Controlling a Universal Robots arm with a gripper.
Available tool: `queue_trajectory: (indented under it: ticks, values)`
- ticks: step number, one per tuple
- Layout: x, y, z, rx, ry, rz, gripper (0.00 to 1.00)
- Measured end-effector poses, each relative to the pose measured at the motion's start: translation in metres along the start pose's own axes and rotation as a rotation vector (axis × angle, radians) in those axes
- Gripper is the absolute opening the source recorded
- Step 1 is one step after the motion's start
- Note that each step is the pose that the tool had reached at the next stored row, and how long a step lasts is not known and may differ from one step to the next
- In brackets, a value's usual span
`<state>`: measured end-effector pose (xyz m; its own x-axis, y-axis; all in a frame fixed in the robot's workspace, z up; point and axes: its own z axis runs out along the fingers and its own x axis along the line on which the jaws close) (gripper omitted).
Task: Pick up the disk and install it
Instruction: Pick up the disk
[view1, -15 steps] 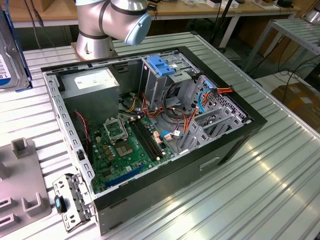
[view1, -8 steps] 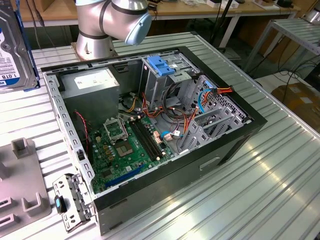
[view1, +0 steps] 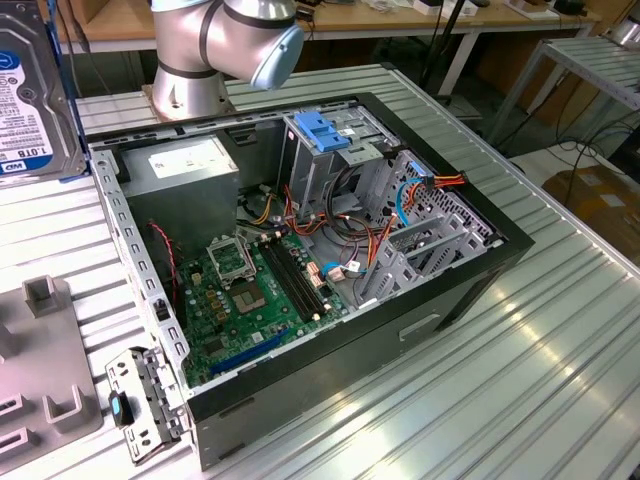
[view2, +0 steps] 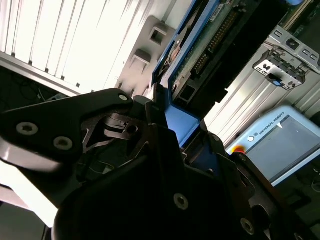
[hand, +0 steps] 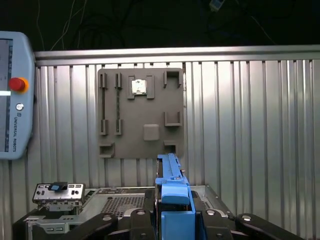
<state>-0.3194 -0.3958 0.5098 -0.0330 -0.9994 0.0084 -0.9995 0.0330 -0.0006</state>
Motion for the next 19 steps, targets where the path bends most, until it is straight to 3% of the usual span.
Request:
queue_trajectory:
  ticks: [19]
  values:
    - [0.008,-0.0269,0.0001,-0.0008,0.0,0.003,0.37]
